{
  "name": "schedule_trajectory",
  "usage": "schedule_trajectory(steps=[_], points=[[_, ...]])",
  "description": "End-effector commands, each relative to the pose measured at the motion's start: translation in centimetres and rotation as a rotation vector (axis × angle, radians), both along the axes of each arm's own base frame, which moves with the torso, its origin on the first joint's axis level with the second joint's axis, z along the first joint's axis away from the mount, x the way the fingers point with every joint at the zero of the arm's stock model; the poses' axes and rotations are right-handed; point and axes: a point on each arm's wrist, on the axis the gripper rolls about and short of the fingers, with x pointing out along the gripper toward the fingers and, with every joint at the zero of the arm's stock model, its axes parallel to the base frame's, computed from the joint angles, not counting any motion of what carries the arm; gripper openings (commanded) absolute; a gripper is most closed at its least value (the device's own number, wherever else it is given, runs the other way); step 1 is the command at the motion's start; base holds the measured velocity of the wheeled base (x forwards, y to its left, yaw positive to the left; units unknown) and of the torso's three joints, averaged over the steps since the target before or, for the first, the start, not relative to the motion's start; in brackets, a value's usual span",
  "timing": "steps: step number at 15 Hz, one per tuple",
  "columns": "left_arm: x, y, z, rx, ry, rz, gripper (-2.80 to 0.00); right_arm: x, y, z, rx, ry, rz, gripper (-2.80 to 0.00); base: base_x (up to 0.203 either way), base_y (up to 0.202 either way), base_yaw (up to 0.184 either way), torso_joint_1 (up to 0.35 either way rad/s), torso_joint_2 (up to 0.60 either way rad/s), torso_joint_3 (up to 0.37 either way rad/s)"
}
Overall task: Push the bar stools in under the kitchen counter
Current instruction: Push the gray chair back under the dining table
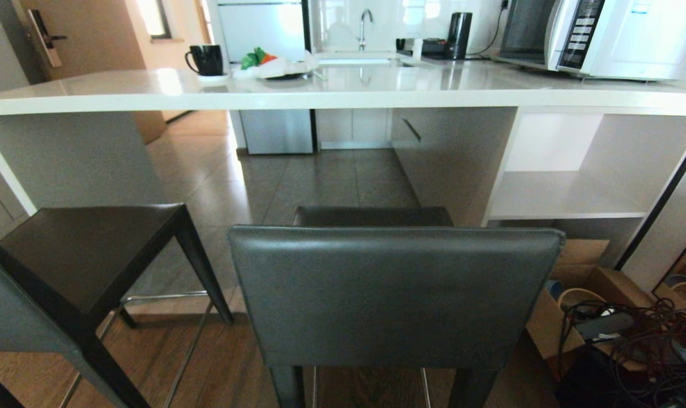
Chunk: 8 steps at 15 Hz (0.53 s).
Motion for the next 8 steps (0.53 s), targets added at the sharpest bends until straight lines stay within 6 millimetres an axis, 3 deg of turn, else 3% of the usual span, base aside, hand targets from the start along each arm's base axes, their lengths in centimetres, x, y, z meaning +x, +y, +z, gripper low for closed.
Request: schedule_trajectory(steps=[1, 8], points=[[0.01, 0.0, 0.04, 0.003, 0.0, -0.001, -2.8, 0.01, 0.0, 0.0, 0.0, 0.001, 0.0, -2.8, 0.0, 0.0, 0.0, 0.0, 0.0, 0.0], [0.04, 0.0, 0.02, 0.0, -0.007, 0.001, -2.8, 0.01, 0.0, 0.0, 0.005, 0.001, -0.001, -2.8, 0.0, 0.0, 0.0, 0.0, 0.0, 0.0]])
